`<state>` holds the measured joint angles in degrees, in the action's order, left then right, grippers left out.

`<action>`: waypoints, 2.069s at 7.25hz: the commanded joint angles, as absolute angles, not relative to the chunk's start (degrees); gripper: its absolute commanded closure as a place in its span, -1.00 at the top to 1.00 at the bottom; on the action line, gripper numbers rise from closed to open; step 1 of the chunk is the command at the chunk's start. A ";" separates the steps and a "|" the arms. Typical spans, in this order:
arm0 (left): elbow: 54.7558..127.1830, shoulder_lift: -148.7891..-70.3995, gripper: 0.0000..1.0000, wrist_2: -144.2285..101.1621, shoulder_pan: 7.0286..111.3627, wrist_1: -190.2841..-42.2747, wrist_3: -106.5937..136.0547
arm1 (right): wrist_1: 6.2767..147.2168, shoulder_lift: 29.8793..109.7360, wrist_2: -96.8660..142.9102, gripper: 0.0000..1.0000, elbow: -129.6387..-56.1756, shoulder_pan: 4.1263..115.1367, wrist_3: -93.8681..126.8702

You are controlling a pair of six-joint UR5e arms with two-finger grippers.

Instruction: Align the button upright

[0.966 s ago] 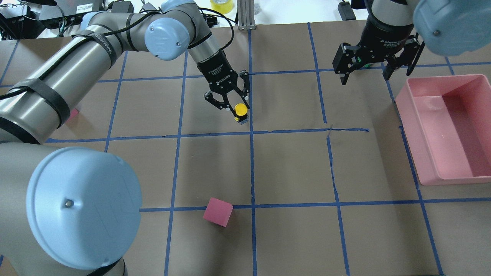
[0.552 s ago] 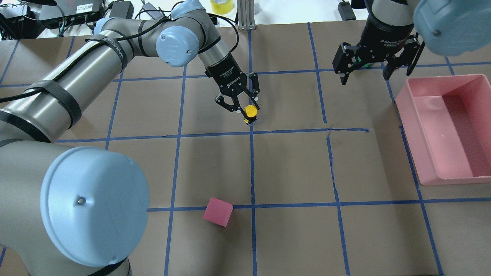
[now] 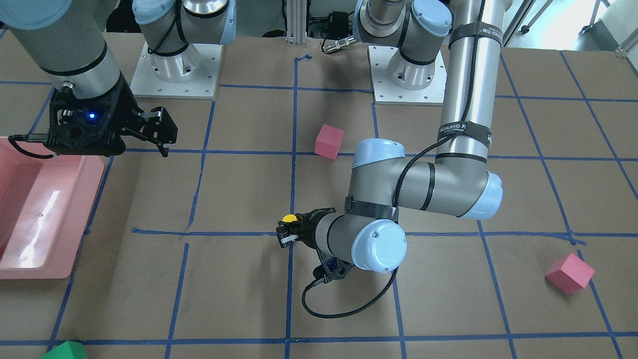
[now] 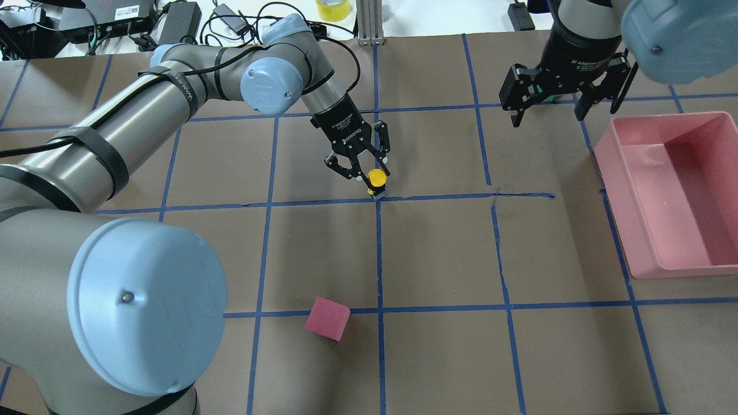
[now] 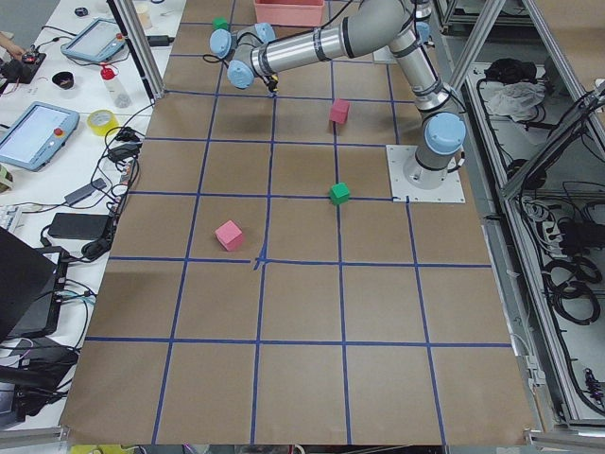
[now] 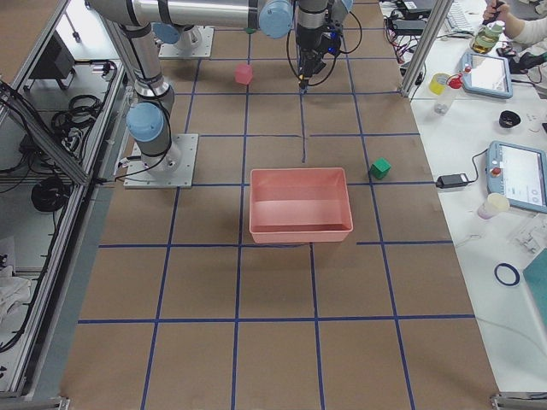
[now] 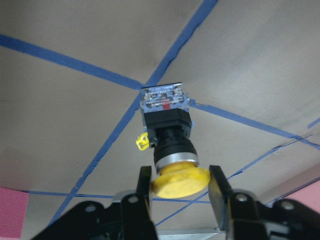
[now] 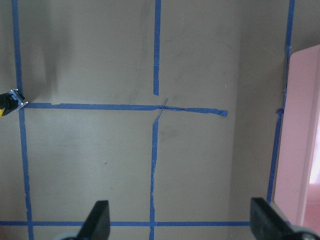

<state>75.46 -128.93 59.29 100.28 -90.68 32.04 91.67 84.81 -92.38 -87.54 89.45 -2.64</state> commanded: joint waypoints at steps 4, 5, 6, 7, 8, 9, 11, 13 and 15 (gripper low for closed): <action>76.55 -128.94 0.80 59.24 100.28 -89.74 30.59 | 91.58 84.81 -92.37 1.00 -87.54 89.38 -2.64; 76.55 -128.94 0.86 59.24 100.28 -89.74 30.67 | 91.58 84.81 -92.46 1.00 -87.54 89.38 -2.64; 76.47 -127.89 0.93 59.50 100.28 -89.82 30.76 | 91.67 84.81 -92.37 1.00 -87.54 89.47 -2.64; 75.77 -125.97 0.93 60.72 100.11 -89.91 30.59 | 91.58 84.81 -92.46 1.00 -87.54 89.39 -2.64; 76.20 -122.73 0.93 62.73 98.11 -90.35 30.41 | 91.58 84.81 -92.37 1.00 -87.54 89.38 -2.64; 76.90 -118.26 0.94 65.02 96.17 -90.79 25.45 | 91.67 84.81 -92.20 1.00 -87.54 89.47 -2.64; 78.30 -108.51 0.92 76.25 95.89 -92.72 13.17 | 91.67 84.81 -92.20 1.00 -87.54 89.47 -2.64; 78.84 -99.71 0.93 85.84 95.28 -91.15 3.27 | 91.67 84.99 -92.20 1.00 -87.28 89.47 -2.64; 84.67 -92.41 0.87 90.70 95.53 -90.80 1.31 | 91.67 86.04 -88.44 1.00 -86.40 90.00 -3.42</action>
<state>80.49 -96.98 88.15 95.39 -91.23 2.28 91.67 85.41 -90.72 -86.72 89.75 -2.97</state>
